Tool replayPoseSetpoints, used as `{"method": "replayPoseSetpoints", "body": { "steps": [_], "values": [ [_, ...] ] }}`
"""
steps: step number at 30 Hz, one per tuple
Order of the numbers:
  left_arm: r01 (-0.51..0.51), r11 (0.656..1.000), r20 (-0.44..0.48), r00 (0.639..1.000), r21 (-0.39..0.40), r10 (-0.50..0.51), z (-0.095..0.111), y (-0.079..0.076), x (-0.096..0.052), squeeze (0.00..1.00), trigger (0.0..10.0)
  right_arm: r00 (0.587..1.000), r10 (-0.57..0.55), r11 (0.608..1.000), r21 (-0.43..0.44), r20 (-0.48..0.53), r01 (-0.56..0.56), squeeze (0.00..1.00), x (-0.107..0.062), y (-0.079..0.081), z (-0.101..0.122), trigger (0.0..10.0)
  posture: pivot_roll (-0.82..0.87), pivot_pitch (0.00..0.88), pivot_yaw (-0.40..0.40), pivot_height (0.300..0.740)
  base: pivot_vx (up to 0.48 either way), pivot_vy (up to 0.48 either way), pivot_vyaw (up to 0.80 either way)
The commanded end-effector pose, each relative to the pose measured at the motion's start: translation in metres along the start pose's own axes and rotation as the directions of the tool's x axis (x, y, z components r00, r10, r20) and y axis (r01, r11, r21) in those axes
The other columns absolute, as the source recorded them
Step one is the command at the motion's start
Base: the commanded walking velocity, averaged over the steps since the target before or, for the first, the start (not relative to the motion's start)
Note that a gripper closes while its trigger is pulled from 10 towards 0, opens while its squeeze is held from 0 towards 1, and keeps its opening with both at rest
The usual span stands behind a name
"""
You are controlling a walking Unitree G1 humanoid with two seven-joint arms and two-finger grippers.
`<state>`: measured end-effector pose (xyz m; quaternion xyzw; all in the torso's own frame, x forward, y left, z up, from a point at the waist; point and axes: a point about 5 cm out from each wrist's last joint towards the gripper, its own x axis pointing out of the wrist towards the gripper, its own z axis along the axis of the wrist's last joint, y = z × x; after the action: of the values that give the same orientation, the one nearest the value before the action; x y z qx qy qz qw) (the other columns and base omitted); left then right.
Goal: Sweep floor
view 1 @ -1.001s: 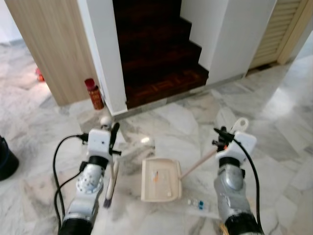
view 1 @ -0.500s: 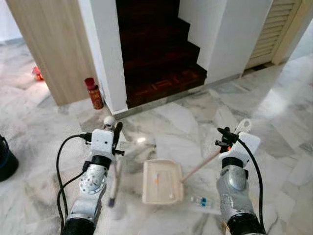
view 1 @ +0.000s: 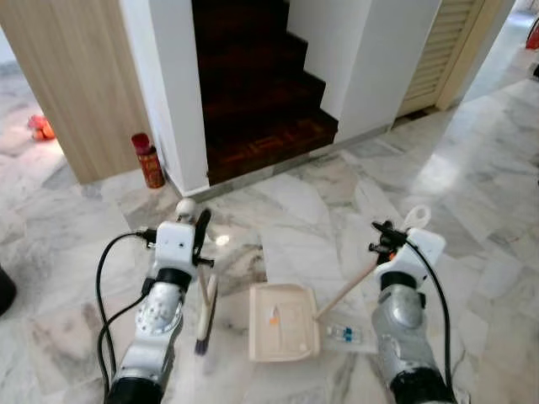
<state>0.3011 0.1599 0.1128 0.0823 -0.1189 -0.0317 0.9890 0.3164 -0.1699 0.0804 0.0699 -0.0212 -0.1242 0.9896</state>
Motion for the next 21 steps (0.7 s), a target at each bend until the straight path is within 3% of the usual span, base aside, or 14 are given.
{"method": "replayPoseSetpoints", "body": {
  "steps": [1,21],
  "values": [
    [0.005,1.000,0.058,0.998,0.006,-0.006,0.0116,-0.0027,0.0053,0.00,10.0,0.999,-0.012,1.000,0.021,0.049,0.011,0.00,0.0045,-0.0030,0.0114,10.0,0.09,0.000,-0.041,0.740,0.000,0.292,0.00],
    [0.027,1.000,0.056,0.998,0.003,-0.027,0.0110,-0.0057,0.0074,0.00,10.0,0.999,-0.002,1.000,0.020,0.052,0.001,0.00,0.0065,-0.0008,0.0129,10.0,0.08,0.000,-0.032,0.740,0.000,0.294,0.00]
  ]
}}
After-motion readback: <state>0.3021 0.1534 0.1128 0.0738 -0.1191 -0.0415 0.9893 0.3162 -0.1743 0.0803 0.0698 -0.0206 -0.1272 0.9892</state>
